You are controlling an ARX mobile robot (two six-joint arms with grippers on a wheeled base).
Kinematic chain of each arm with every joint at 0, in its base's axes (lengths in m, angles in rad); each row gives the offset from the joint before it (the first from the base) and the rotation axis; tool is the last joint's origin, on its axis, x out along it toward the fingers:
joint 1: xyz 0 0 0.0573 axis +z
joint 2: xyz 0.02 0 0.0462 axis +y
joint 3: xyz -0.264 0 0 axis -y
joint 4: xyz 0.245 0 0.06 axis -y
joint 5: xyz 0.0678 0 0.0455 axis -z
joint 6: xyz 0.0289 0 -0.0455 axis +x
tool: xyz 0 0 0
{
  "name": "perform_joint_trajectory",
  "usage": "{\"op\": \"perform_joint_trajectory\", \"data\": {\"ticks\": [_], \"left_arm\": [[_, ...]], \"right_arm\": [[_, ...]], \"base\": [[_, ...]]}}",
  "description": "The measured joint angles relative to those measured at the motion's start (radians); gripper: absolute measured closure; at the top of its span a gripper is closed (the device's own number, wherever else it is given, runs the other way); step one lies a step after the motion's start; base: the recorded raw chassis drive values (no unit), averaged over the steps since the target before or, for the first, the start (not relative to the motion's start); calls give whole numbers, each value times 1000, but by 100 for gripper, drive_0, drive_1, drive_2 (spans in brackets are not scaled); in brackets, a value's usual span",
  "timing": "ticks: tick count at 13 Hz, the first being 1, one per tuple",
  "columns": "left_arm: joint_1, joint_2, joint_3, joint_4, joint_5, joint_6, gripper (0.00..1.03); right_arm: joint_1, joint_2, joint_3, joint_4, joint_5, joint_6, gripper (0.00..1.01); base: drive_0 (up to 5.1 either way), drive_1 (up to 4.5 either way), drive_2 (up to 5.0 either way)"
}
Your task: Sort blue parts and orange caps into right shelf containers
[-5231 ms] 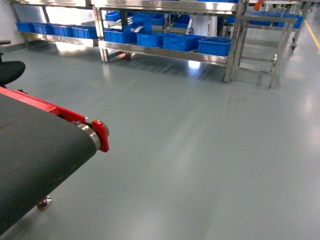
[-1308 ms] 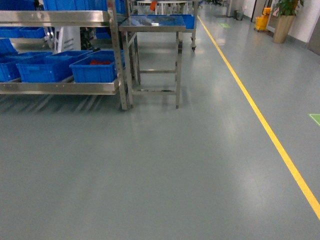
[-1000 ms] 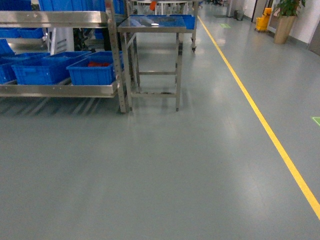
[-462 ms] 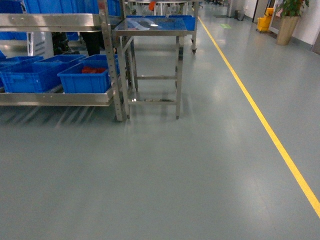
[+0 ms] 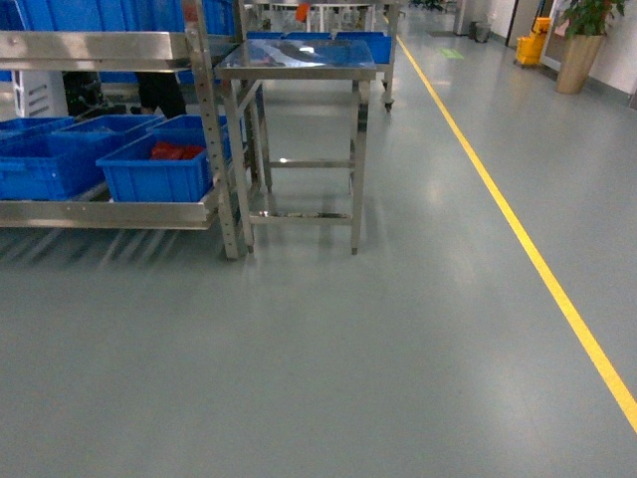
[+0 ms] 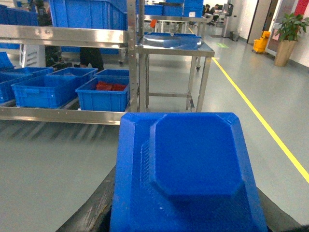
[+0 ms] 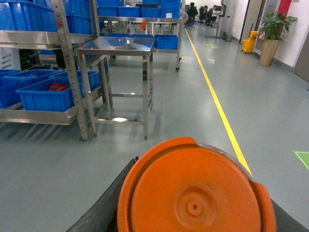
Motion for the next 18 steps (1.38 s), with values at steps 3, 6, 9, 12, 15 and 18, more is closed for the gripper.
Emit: {"op": "perform_joint_trajectory", "data": {"ticks": [3, 6, 9, 12, 15, 18], "left_arm": [[0, 0, 0, -1, 0, 0, 59], [0, 0, 0, -1, 1, 0, 59], [0, 0, 0, 0, 0, 0, 59], [0, 0, 0, -2, 1, 0, 59], [0, 0, 0, -2, 1, 0, 59], [0, 0, 0, -1, 1, 0, 59]], "right_arm": [[0, 0, 0, -3, 0, 0, 56], [0, 0, 0, -4, 0, 0, 56], [0, 0, 0, -1, 0, 0, 56], [0, 0, 0, -4, 0, 0, 56], [0, 0, 0, -5, 0, 0, 56], [0, 0, 0, -3, 0, 0, 56]], "base": [[4, 435, -428], [9, 441, -423], [9, 441, -423], [7, 438, -425], [1, 433, -431], [2, 432, -428]]}}
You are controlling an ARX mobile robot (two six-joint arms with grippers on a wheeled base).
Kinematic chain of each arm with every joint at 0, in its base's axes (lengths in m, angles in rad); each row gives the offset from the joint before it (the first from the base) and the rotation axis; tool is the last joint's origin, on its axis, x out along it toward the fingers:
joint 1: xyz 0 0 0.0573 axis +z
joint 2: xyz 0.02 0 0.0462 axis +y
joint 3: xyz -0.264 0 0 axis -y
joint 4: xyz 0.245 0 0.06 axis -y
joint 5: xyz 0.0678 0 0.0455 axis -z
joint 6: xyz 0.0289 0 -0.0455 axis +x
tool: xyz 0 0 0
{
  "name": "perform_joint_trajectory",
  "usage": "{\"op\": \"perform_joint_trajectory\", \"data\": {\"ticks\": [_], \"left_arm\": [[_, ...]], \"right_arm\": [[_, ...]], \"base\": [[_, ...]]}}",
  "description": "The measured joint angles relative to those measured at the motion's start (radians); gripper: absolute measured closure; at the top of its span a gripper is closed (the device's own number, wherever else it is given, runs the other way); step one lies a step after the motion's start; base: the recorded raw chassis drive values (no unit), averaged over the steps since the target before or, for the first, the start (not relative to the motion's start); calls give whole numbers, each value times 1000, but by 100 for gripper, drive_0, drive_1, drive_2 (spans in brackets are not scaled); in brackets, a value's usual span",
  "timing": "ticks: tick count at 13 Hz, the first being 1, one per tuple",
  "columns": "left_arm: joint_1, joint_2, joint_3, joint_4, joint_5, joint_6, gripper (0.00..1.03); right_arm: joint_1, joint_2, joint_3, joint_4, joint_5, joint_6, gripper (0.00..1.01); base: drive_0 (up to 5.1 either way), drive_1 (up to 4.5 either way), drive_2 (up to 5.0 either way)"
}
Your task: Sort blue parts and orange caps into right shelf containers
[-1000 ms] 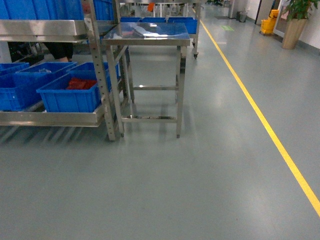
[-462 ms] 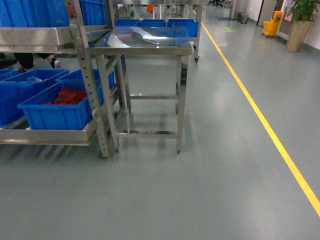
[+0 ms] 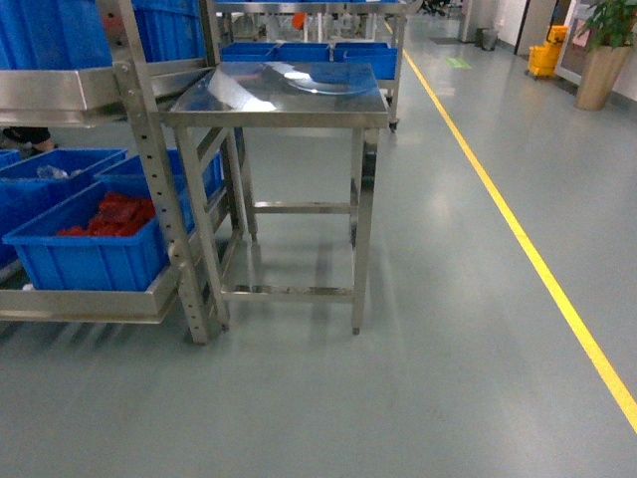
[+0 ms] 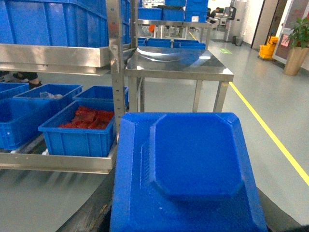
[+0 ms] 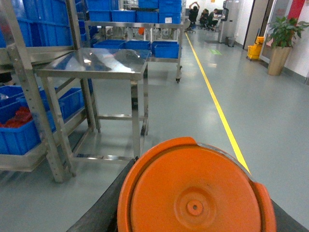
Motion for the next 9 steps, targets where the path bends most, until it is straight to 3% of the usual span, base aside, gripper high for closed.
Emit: {"op": "perform_joint_trajectory", "data": {"ticks": [9], "left_arm": [[0, 0, 0, 2, -1, 0, 59]], "right_arm": [[0, 0, 0, 4, 0, 0, 56]], "base": [[6, 437, -424]]}}
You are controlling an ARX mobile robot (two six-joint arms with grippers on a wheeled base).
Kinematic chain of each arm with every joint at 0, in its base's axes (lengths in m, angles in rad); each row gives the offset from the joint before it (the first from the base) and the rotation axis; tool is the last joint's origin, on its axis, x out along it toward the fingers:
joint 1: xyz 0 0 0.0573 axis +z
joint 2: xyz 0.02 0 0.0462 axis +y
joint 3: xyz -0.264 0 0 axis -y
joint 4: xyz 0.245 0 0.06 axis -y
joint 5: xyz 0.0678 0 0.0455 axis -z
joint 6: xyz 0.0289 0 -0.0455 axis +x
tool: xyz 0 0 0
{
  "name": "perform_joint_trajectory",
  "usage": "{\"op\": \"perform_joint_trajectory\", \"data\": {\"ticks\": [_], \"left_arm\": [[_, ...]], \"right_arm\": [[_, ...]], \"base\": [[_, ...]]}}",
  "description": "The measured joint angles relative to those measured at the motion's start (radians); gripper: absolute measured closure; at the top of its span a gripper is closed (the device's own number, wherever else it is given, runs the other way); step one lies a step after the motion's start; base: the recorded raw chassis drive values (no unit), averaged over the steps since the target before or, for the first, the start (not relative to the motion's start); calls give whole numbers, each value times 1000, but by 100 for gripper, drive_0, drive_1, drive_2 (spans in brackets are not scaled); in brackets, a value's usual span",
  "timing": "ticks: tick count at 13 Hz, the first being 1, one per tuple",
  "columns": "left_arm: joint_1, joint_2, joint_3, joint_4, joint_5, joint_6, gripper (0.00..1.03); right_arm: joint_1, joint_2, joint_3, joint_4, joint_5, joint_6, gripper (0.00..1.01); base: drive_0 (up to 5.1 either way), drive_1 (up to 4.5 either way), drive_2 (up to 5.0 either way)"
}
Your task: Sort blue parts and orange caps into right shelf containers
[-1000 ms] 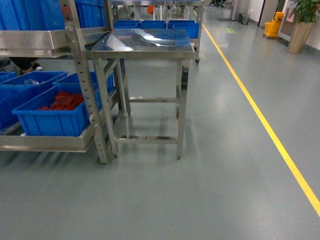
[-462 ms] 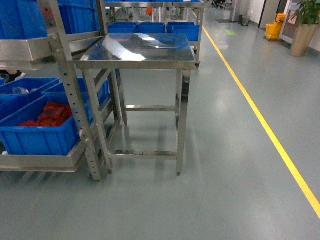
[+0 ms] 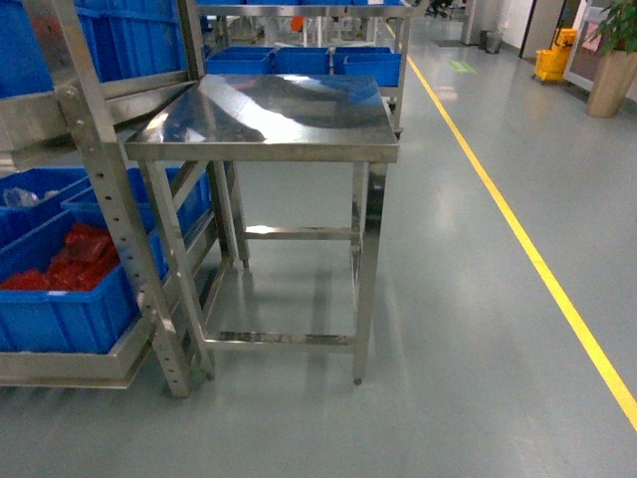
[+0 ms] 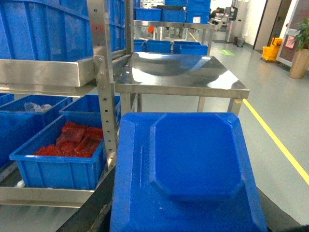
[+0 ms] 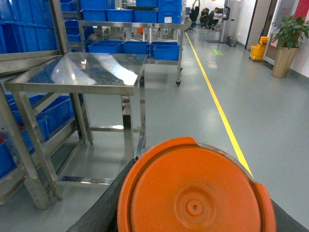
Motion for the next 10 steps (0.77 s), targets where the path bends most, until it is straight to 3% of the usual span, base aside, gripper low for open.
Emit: {"op": "perform_joint_trajectory", "data": {"ticks": [4, 7, 10], "left_arm": [[0, 0, 0, 1, 1, 0, 59], [0, 0, 0, 3, 1, 0, 59], [0, 0, 0, -4, 2, 0, 59]], "right_arm": [[0, 0, 0, -5, 0, 0, 56], [0, 0, 0, 2, 0, 0, 56], [0, 0, 0, -3, 3, 0, 56]], "base": [[0, 424, -423], [0, 0, 0], [-480, 260, 260]]}}
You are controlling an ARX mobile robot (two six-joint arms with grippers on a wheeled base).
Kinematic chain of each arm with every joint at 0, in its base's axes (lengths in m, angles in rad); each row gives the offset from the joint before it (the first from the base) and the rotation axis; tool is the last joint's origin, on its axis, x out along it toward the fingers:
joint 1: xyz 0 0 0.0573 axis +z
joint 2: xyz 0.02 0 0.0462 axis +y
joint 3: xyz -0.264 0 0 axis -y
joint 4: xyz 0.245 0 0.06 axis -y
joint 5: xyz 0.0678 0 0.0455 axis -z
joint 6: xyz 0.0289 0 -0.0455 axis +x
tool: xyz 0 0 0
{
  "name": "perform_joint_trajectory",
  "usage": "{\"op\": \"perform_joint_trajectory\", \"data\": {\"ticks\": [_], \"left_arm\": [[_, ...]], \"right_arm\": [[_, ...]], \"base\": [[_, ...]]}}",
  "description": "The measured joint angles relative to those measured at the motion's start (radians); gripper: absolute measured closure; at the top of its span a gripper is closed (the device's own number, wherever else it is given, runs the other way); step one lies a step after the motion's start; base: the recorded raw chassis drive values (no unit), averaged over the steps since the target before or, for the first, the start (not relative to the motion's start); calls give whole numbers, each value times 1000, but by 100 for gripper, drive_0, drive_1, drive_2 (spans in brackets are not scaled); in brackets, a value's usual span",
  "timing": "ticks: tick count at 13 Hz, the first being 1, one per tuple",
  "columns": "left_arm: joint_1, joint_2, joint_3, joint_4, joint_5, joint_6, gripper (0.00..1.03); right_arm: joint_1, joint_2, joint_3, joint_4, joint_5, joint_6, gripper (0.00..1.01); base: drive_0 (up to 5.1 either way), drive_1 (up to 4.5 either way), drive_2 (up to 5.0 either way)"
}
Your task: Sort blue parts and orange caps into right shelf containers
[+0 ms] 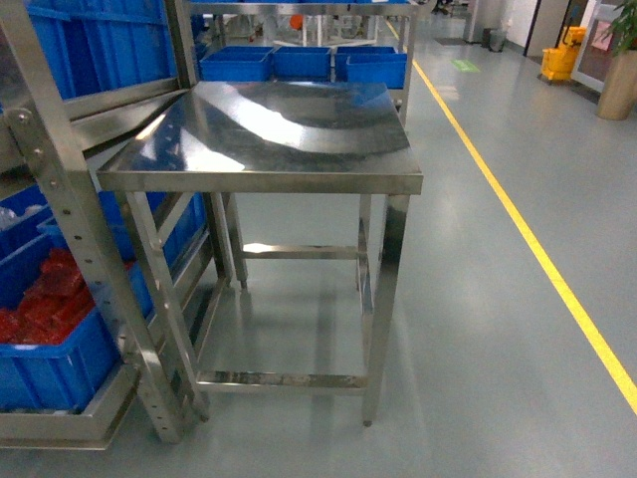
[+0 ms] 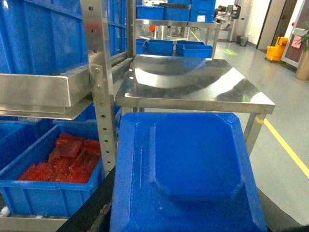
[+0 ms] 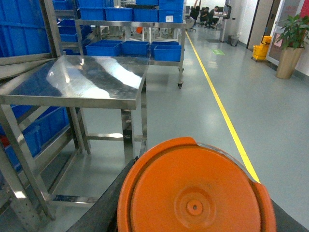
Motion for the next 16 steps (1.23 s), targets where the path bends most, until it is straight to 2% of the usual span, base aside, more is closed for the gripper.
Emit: {"op": "perform_joint_trajectory", "data": {"ticks": [16], "left_arm": [[0, 0, 0, 2, 0, 0, 59]], "right_arm": [[0, 0, 0, -2, -1, 0, 56]], "base": [[-494, 247, 247]]}}
